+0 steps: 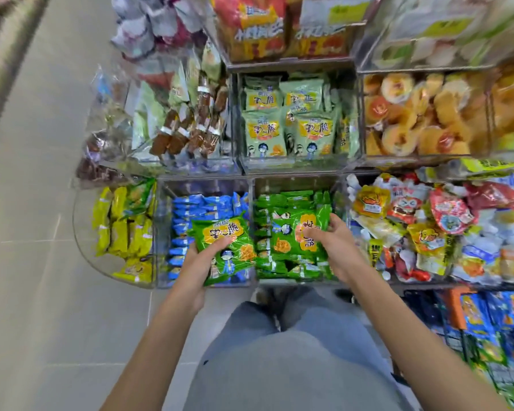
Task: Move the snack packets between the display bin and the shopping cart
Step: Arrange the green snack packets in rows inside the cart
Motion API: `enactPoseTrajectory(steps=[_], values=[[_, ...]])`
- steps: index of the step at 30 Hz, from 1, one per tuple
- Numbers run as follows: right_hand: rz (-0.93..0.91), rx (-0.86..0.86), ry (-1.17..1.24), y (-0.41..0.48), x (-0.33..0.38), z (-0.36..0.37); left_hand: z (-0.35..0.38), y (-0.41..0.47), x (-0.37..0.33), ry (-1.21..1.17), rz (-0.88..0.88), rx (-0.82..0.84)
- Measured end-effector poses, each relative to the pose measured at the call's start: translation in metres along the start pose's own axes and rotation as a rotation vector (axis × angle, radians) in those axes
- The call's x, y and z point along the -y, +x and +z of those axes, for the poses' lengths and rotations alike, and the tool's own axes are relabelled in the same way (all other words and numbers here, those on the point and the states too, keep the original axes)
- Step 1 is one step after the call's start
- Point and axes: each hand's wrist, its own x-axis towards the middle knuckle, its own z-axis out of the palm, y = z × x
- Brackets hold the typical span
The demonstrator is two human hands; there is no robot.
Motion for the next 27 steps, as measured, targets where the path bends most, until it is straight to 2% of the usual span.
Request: enactPoseTrajectory(steps=[3, 7, 11, 13, 16, 18, 20, 21, 22, 23, 25, 27], values=[[-0.094, -0.044, -0.282, 0.046, 0.017, 0.017, 0.006, 0.017, -0.002, -0.009, -0.037, -0.032], [-0.393, -0.005, -0.815, 0.110, 0.028, 0.044, 0.017, 0.042, -0.002, -0.005, -0.054, -0.037], [-0.620, 0.035, -1.179, 0.161, 0.015, 0.070, 0.022, 0.069, 0.004, 0.002, -0.073, -0.042], [-0.728, 0.005, -1.233, 0.174, 0.004, 0.078, 0.022, 0.080, 0.006, -0.005, -0.083, -0.063], [-0.863, -0.067, -1.116, 0.183, -0.018, 0.079, 0.020, 0.091, 0.013, -0.021, -0.115, -0.101], [-0.935, -0.174, -1.035, 0.181, -0.033, 0.082, 0.018, 0.095, 0.019, -0.027, -0.135, -0.106], [-0.751, -0.347, -0.822, 0.179, -0.045, 0.089, 0.017, 0.096, 0.022, -0.020, -0.147, -0.098], [-0.574, -0.469, -0.610, 0.176, -0.046, 0.092, 0.016, 0.096, 0.022, -0.012, -0.151, -0.096], [-0.391, -0.515, -0.361, 0.175, -0.045, 0.095, 0.015, 0.096, 0.021, -0.007, -0.157, -0.090], [-0.252, -0.484, -0.191, 0.178, -0.047, 0.096, 0.015, 0.096, 0.020, -0.006, -0.162, -0.081], [-0.151, -0.376, -0.202, 0.181, -0.047, 0.096, 0.014, 0.098, 0.018, -0.002, -0.170, -0.066], [-0.086, -0.346, -0.185, 0.187, -0.048, 0.097, 0.013, 0.102, 0.017, 0.002, -0.167, -0.063]])
